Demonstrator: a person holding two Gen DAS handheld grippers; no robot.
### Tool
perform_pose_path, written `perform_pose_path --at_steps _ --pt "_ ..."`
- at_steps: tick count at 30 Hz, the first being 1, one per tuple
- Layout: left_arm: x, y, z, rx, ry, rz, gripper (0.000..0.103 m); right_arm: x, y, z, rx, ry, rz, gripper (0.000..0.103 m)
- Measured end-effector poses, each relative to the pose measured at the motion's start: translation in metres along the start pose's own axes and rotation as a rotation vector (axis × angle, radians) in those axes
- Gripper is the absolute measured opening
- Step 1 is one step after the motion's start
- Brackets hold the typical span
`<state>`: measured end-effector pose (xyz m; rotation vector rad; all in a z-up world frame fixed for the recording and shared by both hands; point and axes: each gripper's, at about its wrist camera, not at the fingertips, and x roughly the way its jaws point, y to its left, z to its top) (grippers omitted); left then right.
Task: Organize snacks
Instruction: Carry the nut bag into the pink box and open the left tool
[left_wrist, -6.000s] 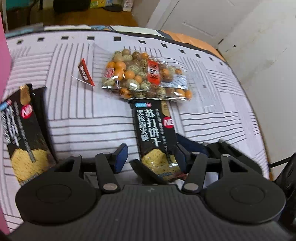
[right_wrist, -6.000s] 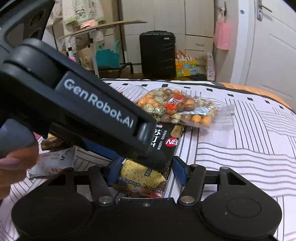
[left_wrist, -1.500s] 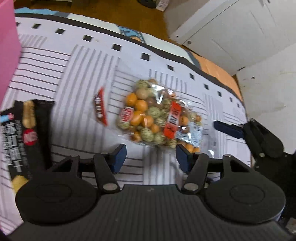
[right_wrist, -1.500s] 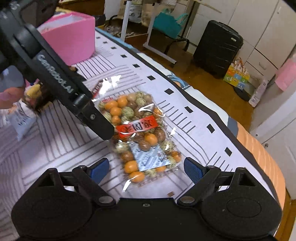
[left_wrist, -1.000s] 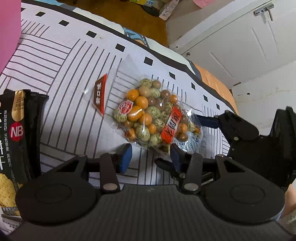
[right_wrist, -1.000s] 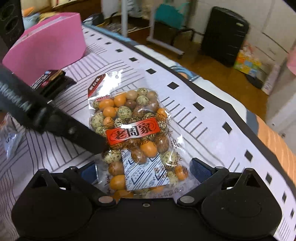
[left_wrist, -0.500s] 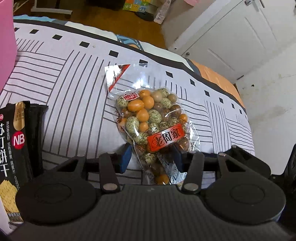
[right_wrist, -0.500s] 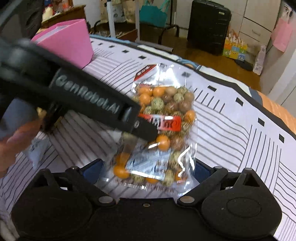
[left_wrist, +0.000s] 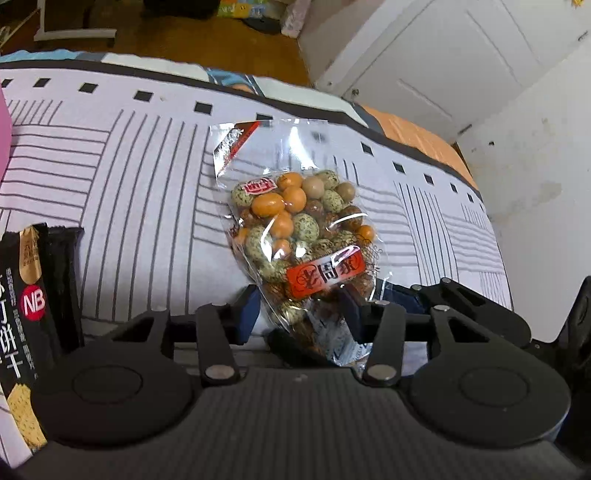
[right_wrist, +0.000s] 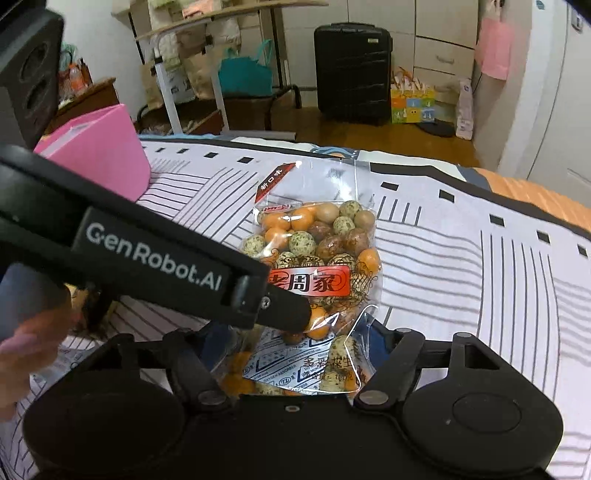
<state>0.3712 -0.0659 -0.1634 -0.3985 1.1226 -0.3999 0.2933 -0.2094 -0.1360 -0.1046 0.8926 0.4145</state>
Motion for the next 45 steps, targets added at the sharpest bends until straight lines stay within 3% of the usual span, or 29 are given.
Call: perform_pose_path --at_steps 8,14,25,32,42,45 --pt "-0.01 -0.021 -0.017 0.122 0.032 0.063 0.048 -0.015 0.011 -0.022 0.118 -0.078 -0.023 0.077" --pt "-0.023 -0.027 -0.038 0.102 0.039 0.078 0.047 -0.03 0.023 -0.031 0.16 -0.11 -0.037 0.076" --pt "-0.061 -0.054 -0.067 0.186 0.026 0.109 0.047 -0.076 0.046 -0.039 0.174 -0.133 -0.068 0.075" --pt "-0.099 -0.067 -0.082 0.16 0.021 0.088 0.048 -0.115 0.068 -0.034 0.153 -0.112 -0.104 0.075" --pt "-0.175 -0.068 -0.096 0.159 -0.047 0.019 0.048 -0.171 0.127 -0.015 0.033 -0.179 -0.16 0.076" --pt "-0.201 -0.064 -0.092 0.155 -0.078 0.007 0.048 -0.181 0.142 0.002 0.014 -0.214 -0.135 0.076"
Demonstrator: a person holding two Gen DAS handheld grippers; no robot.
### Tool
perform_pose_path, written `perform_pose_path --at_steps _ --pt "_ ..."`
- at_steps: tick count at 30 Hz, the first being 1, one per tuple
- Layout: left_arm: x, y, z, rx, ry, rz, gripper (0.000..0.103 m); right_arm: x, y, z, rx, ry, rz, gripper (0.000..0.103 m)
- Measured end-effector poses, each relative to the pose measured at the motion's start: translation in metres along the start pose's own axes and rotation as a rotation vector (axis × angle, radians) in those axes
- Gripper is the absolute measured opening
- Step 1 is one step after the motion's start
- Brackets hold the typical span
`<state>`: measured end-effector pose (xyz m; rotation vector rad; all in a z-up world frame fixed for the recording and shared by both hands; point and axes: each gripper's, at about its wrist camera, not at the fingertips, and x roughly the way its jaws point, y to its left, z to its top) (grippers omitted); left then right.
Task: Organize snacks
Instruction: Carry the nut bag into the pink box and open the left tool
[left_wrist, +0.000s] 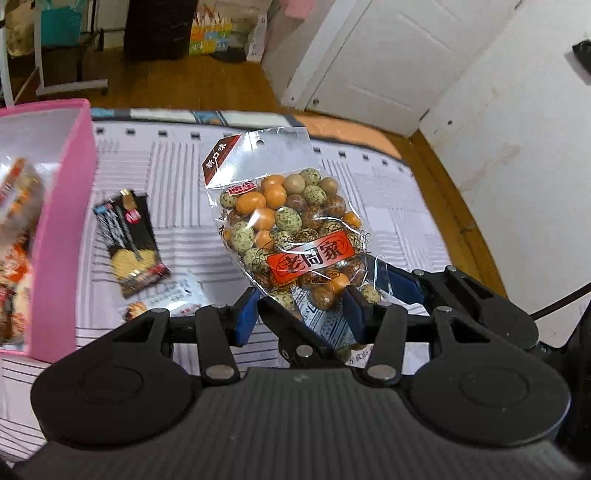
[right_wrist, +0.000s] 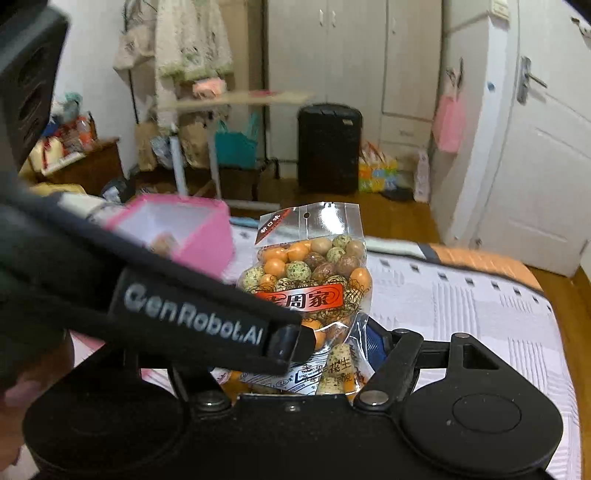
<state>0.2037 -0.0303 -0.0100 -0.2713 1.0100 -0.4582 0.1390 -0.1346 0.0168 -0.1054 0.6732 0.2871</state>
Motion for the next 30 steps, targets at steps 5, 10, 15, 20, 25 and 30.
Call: perform_pose_path --at_steps 5,10,15,20,25,30 --pt "-0.044 0.02 0.003 -0.003 -0.102 0.056 0.048 0.006 0.031 0.026 -0.038 -0.05 0.095 0.076" --pt "-0.076 0.081 0.009 -0.148 -0.156 0.086 0.049 0.038 0.079 0.05 -0.162 -0.043 0.213 0.068" --pt "-0.094 0.143 0.005 -0.256 -0.17 0.182 0.049 0.079 0.12 0.061 -0.239 0.01 0.347 0.068" --pt "-0.099 0.191 -0.004 -0.353 -0.177 0.261 0.05 0.118 0.152 0.06 -0.281 0.073 0.446 0.071" --pt "-0.087 0.226 -0.006 -0.413 -0.158 0.364 0.055 0.132 0.171 0.047 -0.384 0.067 0.409 0.081" --pt "-0.097 0.229 -0.014 -0.394 -0.233 0.463 0.055 0.09 0.153 0.039 -0.383 0.013 0.379 0.084"
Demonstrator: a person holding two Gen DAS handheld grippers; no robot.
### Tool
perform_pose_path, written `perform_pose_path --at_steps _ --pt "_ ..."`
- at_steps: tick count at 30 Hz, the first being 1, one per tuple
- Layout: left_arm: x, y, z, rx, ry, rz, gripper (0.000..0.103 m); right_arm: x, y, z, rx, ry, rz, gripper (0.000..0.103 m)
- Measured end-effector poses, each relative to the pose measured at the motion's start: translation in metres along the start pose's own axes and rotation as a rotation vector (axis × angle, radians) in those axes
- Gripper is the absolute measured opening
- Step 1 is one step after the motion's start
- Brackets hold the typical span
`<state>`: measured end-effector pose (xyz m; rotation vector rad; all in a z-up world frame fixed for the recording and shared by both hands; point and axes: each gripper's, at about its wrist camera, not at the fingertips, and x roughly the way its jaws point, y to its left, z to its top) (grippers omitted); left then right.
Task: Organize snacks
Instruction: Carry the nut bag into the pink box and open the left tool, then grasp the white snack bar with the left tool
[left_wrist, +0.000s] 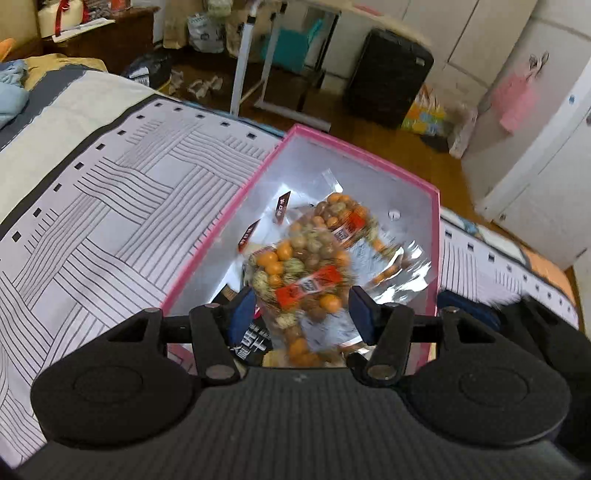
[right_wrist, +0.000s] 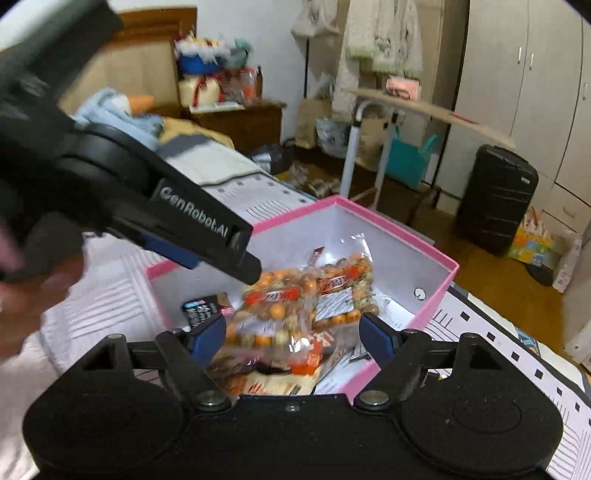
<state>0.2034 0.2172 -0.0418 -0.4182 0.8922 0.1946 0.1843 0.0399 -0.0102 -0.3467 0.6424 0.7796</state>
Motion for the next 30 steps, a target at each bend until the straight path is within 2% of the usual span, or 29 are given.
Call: perform_pose_path --at_steps 3,8,14,20,25,27,28,30 --pt "-0.011 0.001 -0.002 0.008 0.009 -0.061 0.053 -0.037 -0.011 -0.008 0.026 -0.063 -0.02 0.087" --pt "-0.038 -0.015 -0.015 0.103 -0.006 -0.153 0.051 -0.091 -0.037 -0.036 0.103 -0.134 -0.067 0.087" --pt "-0.05 -0.048 -0.042 0.183 0.039 -0.281 0.048 -0.112 -0.052 -0.069 0.111 -0.101 -0.12 0.087" --pt "-0.044 -0.09 -0.077 0.28 0.089 -0.362 0.047 -0.096 -0.065 -0.096 0.189 -0.006 -0.052 0.092" --pt "-0.019 -0.113 -0.105 0.283 0.138 -0.396 0.047 -0.064 -0.072 -0.126 0.172 0.062 -0.042 0.095" --pt "-0.008 -0.119 -0.114 0.258 0.134 -0.392 0.048 -0.046 -0.077 -0.136 0.16 0.093 -0.06 0.095" --pt "0.001 -0.124 -0.119 0.234 0.13 -0.379 0.054 -0.038 -0.08 -0.14 0.156 0.107 -0.064 0.095" --pt "0.015 -0.13 -0.124 0.218 0.114 -0.314 0.055 -0.02 -0.087 -0.148 0.156 0.133 -0.057 0.095"
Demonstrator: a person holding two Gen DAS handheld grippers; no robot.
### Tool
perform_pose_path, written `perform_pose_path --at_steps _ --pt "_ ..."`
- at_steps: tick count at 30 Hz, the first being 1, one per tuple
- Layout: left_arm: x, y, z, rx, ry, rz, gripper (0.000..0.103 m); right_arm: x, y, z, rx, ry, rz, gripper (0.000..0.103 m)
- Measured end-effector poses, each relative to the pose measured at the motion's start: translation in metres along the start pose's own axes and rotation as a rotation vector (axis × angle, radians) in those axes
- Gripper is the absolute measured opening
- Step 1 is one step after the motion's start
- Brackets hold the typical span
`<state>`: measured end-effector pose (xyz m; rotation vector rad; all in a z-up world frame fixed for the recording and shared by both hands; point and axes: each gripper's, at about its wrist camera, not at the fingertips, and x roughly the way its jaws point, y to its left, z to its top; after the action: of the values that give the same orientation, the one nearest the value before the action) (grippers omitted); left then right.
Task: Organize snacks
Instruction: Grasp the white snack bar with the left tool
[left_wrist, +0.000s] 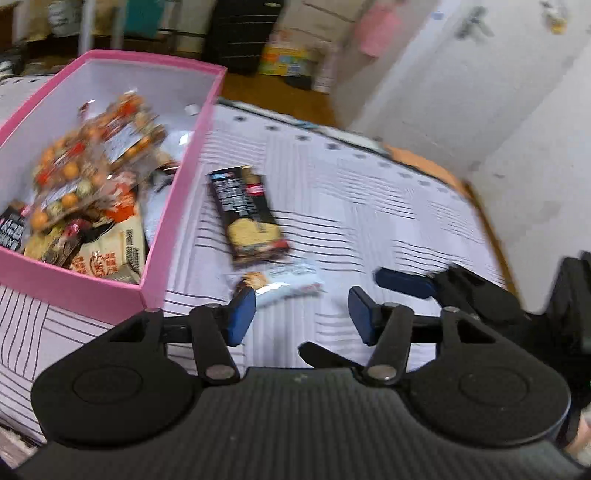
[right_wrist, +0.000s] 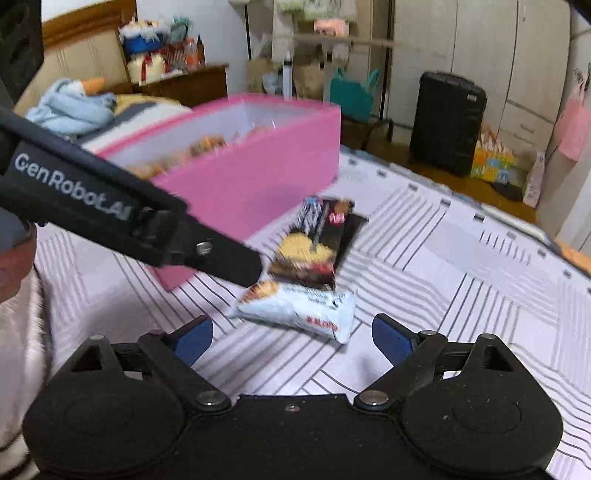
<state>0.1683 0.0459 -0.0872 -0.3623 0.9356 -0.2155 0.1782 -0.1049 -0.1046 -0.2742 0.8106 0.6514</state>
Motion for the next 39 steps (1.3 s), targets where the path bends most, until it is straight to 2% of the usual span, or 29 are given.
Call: perform_pose_path --at_steps 3,7,10,14,19,22,27,29,39 --pt "0.026 -0.001 -0.001 -0.016 -0.007 0.044 0.055 0.02 -0.008 -0.004 0.007 0.018 0.014 0.095" --pt "0.056 0.012 -0.005 -0.116 0.037 0.062 0.057 0.042 -0.012 -0.003 0.022 0.042 0.03 0.095" --pt "0.072 0.024 -0.009 -0.177 0.035 0.106 0.059 0.049 -0.006 -0.006 0.005 0.039 0.03 0.095" --pt "0.084 0.041 -0.014 -0.251 0.037 0.057 0.061 0.052 0.006 -0.009 -0.013 0.017 0.019 0.096" --pt "0.084 0.034 -0.015 -0.178 0.051 0.04 0.053 0.047 0.018 -0.012 -0.025 -0.009 -0.025 0.096" --pt "0.084 0.029 -0.017 -0.153 0.053 0.045 0.053 0.043 0.021 -0.014 -0.023 -0.013 -0.036 0.096" --pt "0.074 0.027 -0.022 -0.152 0.076 0.013 0.053 0.021 0.028 -0.015 0.006 -0.048 -0.042 0.096" --pt "0.068 0.021 -0.023 -0.118 0.093 0.018 0.053 0.011 0.034 -0.015 0.007 -0.069 -0.047 0.096" --pt "0.007 0.0 -0.017 0.003 0.049 0.007 0.053 -0.041 0.067 0.005 -0.107 -0.157 -0.108 0.096"
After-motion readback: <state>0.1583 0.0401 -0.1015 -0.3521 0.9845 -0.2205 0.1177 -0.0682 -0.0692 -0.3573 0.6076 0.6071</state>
